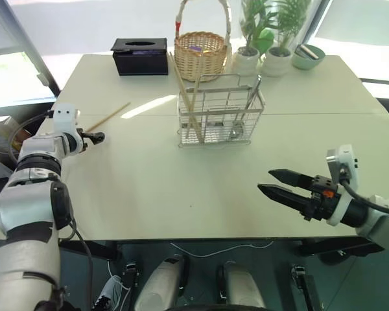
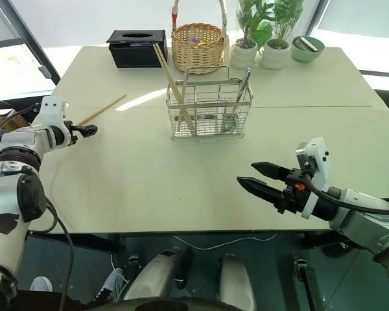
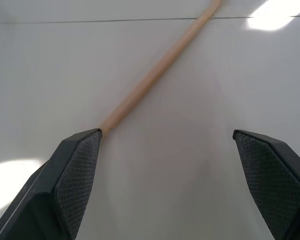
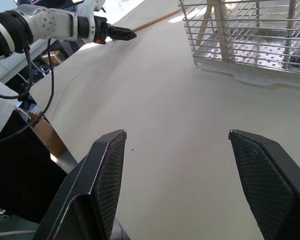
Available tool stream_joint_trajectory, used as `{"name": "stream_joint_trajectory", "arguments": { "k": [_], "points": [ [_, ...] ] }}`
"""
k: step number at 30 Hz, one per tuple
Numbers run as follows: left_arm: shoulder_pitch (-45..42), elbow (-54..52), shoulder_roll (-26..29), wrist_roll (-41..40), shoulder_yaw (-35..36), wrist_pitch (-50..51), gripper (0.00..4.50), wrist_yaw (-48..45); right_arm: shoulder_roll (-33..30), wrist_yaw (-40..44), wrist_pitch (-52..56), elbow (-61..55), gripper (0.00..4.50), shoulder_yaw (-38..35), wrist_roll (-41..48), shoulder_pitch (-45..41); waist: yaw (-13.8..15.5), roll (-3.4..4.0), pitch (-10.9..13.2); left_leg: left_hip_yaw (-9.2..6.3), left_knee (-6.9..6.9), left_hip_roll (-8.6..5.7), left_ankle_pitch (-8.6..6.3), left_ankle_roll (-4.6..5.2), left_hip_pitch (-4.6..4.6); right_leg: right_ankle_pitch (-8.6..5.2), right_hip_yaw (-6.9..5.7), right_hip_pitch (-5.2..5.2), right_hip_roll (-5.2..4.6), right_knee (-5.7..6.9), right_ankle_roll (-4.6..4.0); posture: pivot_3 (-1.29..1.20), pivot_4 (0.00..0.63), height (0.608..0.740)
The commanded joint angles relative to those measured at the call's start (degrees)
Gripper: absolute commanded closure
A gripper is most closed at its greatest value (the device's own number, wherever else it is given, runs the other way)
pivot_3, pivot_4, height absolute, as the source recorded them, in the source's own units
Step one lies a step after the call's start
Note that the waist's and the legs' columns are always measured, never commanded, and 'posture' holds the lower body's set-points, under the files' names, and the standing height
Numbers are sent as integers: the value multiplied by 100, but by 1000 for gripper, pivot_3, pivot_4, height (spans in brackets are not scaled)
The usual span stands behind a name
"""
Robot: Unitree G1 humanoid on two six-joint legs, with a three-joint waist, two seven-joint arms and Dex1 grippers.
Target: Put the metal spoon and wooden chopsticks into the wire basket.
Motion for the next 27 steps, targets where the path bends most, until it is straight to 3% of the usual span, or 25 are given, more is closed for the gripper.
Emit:
{"name": "stream_joint_trajectory", "arguments": {
  "k": [1, 9, 17, 27],
  "points": [
    [-352, -62, 224, -67, 109, -201, 62, -78, 31, -2, -101, -42, 1116, -62, 77, -96, 0, -3, 2, 0, 0, 0, 0, 0, -1, 0, 0, 0, 0, 0, 0, 0, 150, 725],
    [-107, 100, 244, 311, -132, -97, 62, 695, 35, -48, -71, -70, 1116, -203, 211, 12, -12, -3, 2, 0, -1, 0, 0, 0, 1, 0, 1, 2, 1, 4, 0, 0, 150, 725],
    [176, 152, -53, 106, 79, 266, 62, 747, -33, -174, -57, -120, 1116, -429, 445, 155, 12, -7, -1, 1, 4, 0, 0, 0, 6, 0, 0, 5, 0, 2, 0, 0, 150, 725],
    [189, 20, -113, 470, -414, 416, 62, -142, -66, -232, -91, -113, 1116, -454, 543, 152, 13, -2, -5, 4, 3, -1, -1, 0, 14, 1, 0, 14, -5, 2, 0, 0, 150, 725]
  ]
}}
